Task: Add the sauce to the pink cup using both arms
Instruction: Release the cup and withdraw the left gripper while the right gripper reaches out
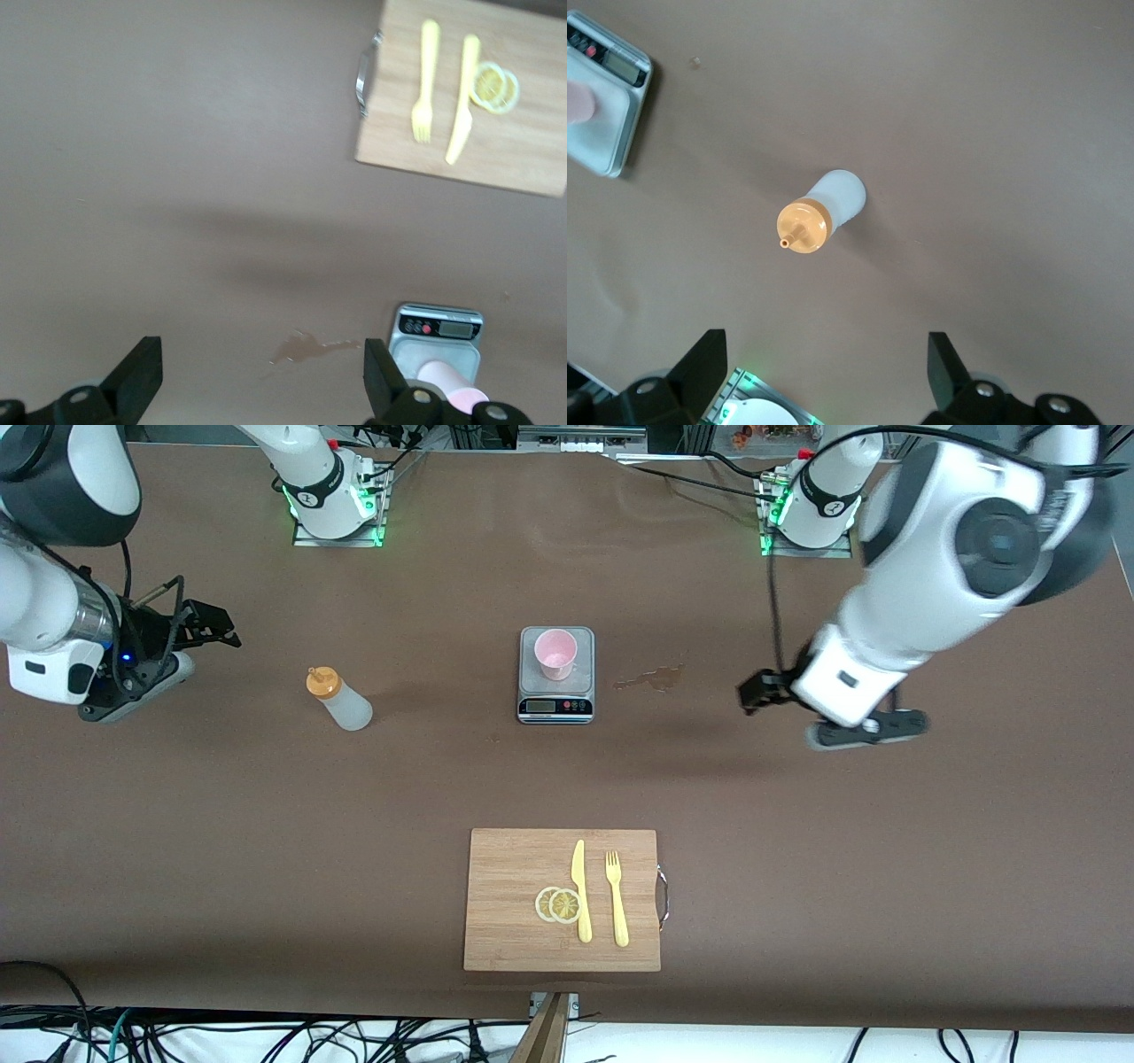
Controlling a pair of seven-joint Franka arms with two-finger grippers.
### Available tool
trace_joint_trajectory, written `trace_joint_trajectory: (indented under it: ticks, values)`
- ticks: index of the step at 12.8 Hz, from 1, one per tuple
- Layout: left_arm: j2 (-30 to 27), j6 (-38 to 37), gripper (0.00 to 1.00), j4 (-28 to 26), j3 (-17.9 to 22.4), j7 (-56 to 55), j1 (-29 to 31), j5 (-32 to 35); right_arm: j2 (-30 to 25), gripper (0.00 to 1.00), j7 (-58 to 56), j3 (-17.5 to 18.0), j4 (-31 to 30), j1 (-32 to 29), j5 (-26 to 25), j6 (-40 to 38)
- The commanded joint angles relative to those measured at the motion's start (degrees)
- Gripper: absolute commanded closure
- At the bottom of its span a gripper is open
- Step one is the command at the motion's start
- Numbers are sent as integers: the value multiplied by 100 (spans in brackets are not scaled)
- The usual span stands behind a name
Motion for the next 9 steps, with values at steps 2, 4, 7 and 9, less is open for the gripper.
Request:
trace_joint_trajectory:
  ticks: [2, 4, 7, 9]
  values:
    - [-195, -489, 0, 50, -93, 973, 900, -103, 225, 0, -1943, -37, -110, -474, 631, -93]
    - [-230, -726, 0, 199, -102, 1513, 1357, -94, 479, 0, -3164, -46, -234, -791, 1116, -102]
    - [-283, -886, 0, 199, -163, 2145, 1771, 159, 1041, 0, -4668, -38, -269, -1187, 1792, -172]
    - [-361, -947, 0, 191, -652, 2200, 1999, 633, 1489, 0, -5923, -37, -269, -1424, 2214, -198]
